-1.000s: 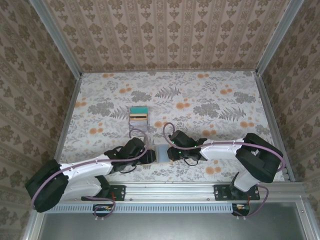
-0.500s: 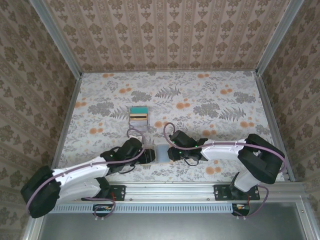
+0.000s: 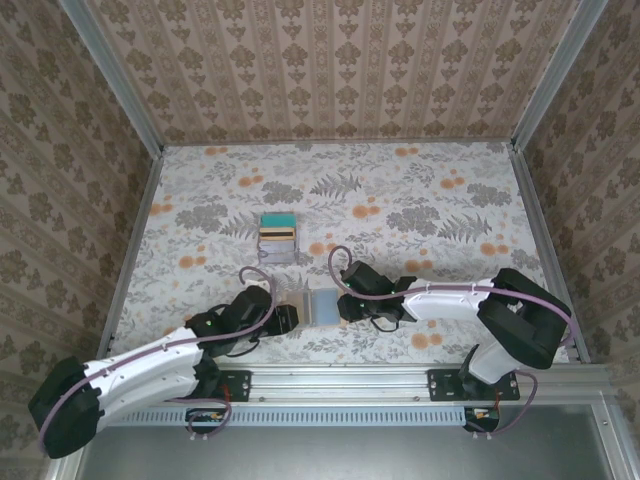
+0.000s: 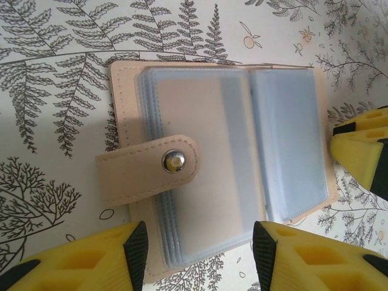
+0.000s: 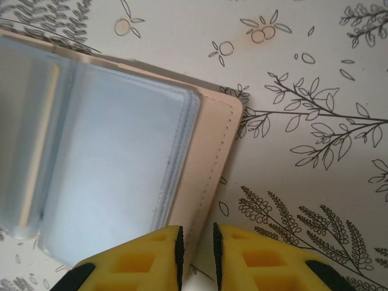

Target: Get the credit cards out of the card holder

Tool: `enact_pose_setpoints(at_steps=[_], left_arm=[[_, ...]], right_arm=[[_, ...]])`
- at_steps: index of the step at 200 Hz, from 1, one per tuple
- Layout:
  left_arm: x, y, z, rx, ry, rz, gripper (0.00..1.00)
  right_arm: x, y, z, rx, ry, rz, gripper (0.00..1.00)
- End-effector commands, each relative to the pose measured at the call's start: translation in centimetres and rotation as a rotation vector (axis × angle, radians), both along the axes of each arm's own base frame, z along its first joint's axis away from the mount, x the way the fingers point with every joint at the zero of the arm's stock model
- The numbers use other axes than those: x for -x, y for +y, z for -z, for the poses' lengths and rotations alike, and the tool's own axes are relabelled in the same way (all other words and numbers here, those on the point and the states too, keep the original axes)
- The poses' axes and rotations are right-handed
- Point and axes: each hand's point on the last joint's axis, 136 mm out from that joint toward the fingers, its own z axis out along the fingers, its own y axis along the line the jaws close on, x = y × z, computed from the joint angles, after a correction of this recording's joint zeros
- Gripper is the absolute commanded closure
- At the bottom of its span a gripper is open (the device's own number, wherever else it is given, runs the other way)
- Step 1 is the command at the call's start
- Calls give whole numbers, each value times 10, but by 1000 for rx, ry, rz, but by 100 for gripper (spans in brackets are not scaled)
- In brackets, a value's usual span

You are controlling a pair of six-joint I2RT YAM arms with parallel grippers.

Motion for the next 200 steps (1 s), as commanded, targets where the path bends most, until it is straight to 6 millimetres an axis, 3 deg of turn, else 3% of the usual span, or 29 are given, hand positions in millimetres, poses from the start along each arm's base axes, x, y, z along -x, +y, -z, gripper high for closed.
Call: enact_pose_setpoints(at_steps=[1, 200], left_arm=[[-2, -3, 0, 13, 7, -4, 48], [-8, -18, -3, 13, 6, 29, 50]], right_arm=[[3, 1, 7, 2, 19, 3, 76], [5, 2, 12, -3, 34, 1, 76]])
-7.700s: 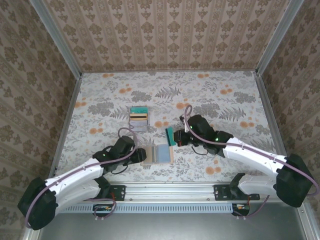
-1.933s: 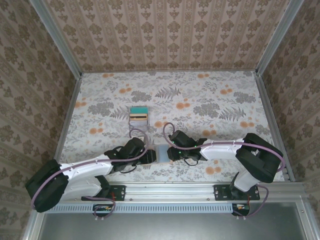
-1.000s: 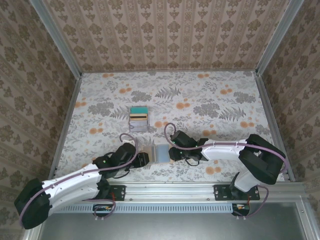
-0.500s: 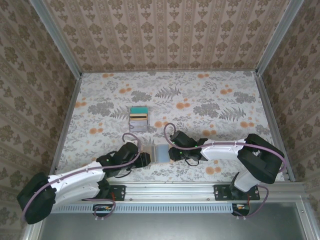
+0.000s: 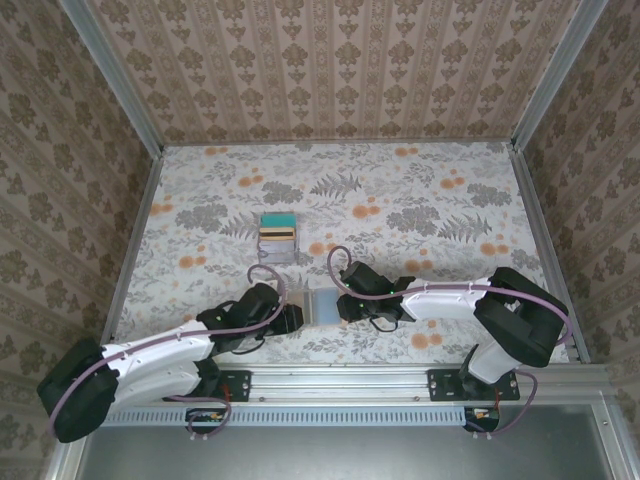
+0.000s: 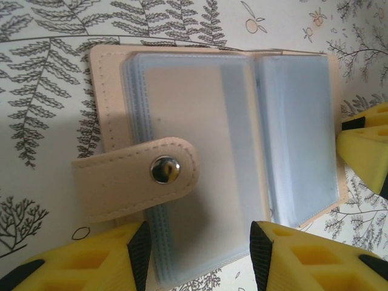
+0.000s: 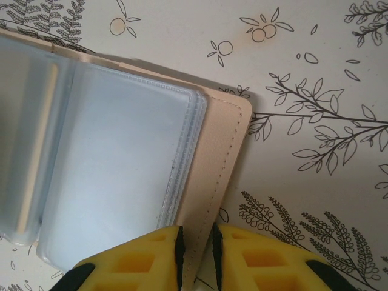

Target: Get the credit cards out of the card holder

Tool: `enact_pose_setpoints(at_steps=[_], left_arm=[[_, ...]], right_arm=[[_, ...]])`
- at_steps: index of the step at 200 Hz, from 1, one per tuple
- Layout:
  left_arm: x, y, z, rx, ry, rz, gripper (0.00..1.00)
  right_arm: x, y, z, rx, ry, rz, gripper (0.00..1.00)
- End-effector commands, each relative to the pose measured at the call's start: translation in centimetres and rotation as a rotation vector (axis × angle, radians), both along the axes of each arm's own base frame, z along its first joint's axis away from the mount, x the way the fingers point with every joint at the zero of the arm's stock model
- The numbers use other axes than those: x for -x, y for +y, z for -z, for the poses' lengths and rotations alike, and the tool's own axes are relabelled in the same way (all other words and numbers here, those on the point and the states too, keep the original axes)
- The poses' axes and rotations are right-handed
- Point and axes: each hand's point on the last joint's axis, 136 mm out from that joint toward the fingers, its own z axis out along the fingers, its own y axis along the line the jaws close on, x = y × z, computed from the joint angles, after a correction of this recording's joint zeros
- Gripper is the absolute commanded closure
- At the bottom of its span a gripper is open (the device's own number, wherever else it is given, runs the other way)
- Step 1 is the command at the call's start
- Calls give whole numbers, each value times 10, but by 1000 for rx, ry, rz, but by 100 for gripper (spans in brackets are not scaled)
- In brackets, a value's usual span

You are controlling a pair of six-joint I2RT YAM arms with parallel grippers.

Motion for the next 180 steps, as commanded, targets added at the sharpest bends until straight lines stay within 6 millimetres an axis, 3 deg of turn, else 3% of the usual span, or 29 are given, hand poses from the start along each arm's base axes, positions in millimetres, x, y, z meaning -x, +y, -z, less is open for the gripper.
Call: enact_pose_setpoints(at_steps=[1, 50, 128, 180], left_arm=[[-7, -5, -14, 17, -31, 3, 50], [-8, -5, -19, 25, -45, 1, 50], [-7, -12, -7, 19, -15, 24, 50], [-7, -23, -13, 71, -27, 49, 50]], right_arm=[[6, 1, 9, -1, 33, -2, 76], [7, 1, 10, 1, 37, -3, 77], [6, 1, 7, -7, 32, -1, 77], [7, 3, 9, -7, 36, -5, 77]])
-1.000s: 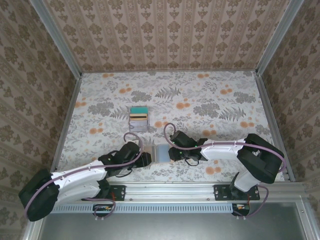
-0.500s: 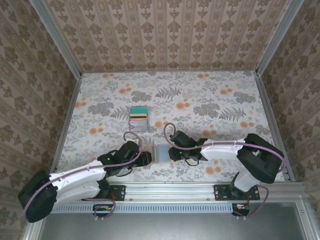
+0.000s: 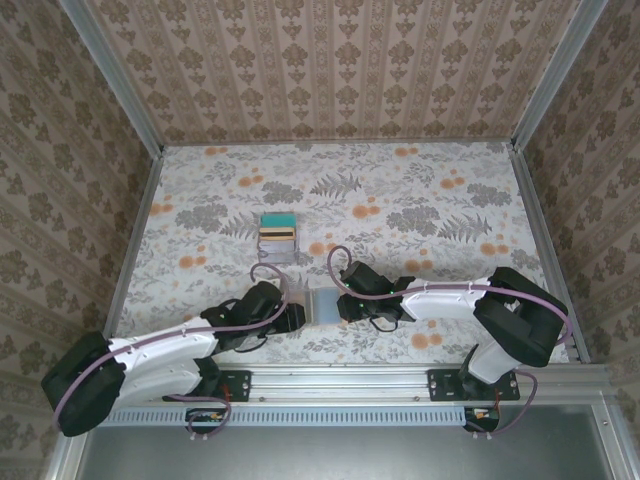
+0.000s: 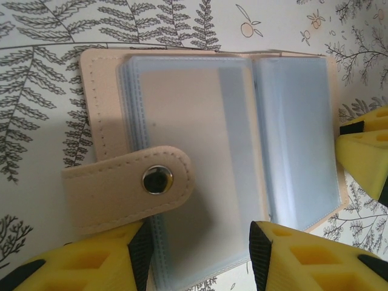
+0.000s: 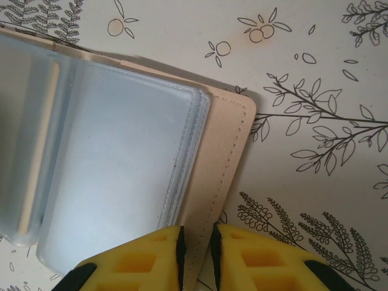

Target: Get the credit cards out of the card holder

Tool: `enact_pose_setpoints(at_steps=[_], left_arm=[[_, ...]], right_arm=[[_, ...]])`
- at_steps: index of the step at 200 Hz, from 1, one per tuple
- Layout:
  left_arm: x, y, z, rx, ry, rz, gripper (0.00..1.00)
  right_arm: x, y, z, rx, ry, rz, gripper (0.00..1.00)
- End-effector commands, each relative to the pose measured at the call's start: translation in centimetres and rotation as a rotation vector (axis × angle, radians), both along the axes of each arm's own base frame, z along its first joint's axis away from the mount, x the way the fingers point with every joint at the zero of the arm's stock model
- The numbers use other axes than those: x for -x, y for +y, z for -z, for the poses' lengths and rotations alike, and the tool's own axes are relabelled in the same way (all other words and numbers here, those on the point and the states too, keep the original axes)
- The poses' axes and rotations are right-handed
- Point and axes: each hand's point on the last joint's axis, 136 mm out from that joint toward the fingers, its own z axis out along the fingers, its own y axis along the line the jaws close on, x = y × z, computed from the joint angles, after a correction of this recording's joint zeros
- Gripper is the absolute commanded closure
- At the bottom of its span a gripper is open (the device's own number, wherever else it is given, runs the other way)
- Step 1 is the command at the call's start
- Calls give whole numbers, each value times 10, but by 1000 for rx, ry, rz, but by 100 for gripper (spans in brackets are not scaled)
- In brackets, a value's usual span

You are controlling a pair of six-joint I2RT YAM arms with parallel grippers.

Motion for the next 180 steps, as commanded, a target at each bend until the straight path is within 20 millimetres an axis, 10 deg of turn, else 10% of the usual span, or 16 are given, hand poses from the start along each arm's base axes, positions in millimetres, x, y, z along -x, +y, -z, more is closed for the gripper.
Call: enact_pose_setpoints(at_steps=[1, 63, 137, 180], left_arm=[[-4, -17, -16, 71, -31, 43, 50], [-3, -29, -27, 114, -55, 84, 44], [-3, -25, -26, 86, -53, 77, 0], [-2, -22, -29, 81, -61, 72, 0]], right_arm=[[7, 3, 8, -6, 33, -9, 77], [8, 4, 10, -5, 35, -10, 77], [8, 4, 8, -5, 32, -7, 77], [7, 3, 8, -3, 30, -7, 77]])
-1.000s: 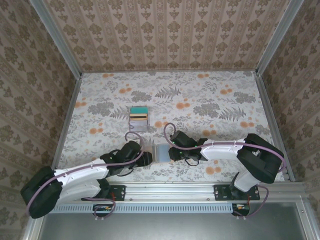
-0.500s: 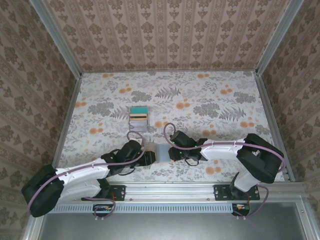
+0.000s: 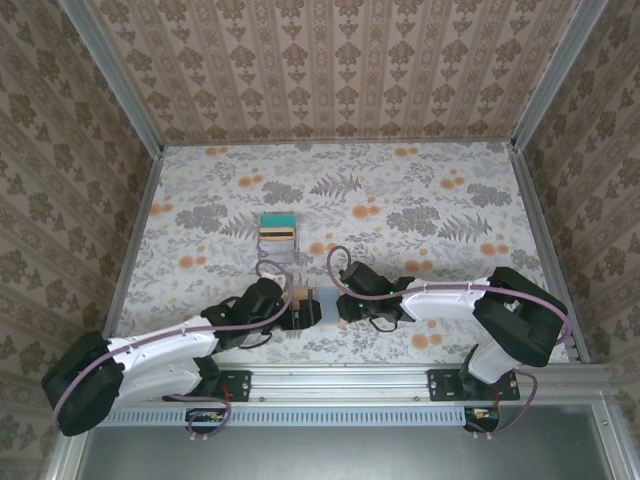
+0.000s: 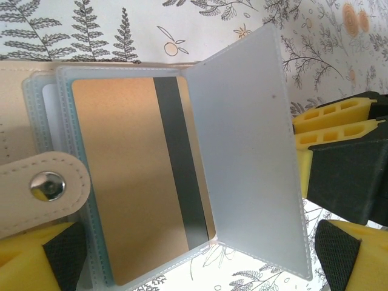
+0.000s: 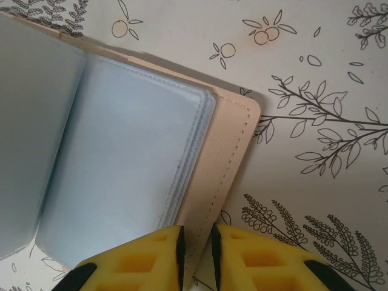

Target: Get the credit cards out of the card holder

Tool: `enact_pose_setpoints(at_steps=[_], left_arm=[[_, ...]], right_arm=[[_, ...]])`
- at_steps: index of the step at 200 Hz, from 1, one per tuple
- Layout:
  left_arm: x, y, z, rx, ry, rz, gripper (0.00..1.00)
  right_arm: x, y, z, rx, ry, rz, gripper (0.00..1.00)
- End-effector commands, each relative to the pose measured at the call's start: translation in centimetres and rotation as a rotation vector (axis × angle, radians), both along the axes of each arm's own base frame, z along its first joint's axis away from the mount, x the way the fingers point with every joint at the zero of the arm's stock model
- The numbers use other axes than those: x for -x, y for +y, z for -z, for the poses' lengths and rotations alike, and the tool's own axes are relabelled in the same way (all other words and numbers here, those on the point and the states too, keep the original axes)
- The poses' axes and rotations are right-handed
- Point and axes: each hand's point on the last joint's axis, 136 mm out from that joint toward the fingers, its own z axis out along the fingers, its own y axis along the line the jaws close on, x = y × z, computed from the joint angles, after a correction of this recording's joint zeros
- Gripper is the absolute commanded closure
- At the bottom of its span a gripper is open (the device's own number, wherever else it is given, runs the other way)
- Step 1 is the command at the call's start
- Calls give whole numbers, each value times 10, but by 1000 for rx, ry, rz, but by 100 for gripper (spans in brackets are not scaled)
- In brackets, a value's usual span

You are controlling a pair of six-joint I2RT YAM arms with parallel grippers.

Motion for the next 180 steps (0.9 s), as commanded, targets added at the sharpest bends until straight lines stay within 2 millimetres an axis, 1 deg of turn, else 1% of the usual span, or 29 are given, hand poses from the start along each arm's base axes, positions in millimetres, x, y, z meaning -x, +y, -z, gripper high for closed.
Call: enact_pose_setpoints(at_steps=[1, 16, 63, 97, 115, 127, 154, 161, 169, 180], left_arm=[[-1, -1, -8, -4, -20, 4, 0], [0, 1, -7, -17, -17, 6, 0], [-2, 8, -19, -51, -43, -2, 0], [-3, 13, -21, -75, -52, -5, 0], [-5, 6, -25, -44, -64, 4, 0], [-6, -5, -30, 5, -69, 24, 0], [-4, -31, -32, 76, -47, 91, 3], [-5, -31, -31, 63, -45, 87, 4], [-9, -26, -28, 19, -51, 63, 5], [-11, -21, -29, -8, -68, 45, 5]], right_arm=[[7, 2, 9, 1, 34, -4, 77], [7, 2, 8, 0, 32, -5, 77], [7, 1, 9, 3, 32, -3, 77], [7, 1, 7, 1, 28, -2, 76], [7, 0, 7, 4, 27, -2, 76], [7, 0, 8, 6, 30, -3, 76], [7, 0, 7, 5, 28, -1, 76], [7, -1, 6, 5, 28, 0, 76], [7, -1, 6, 6, 26, -1, 76], [8, -1, 6, 5, 25, -1, 76]])
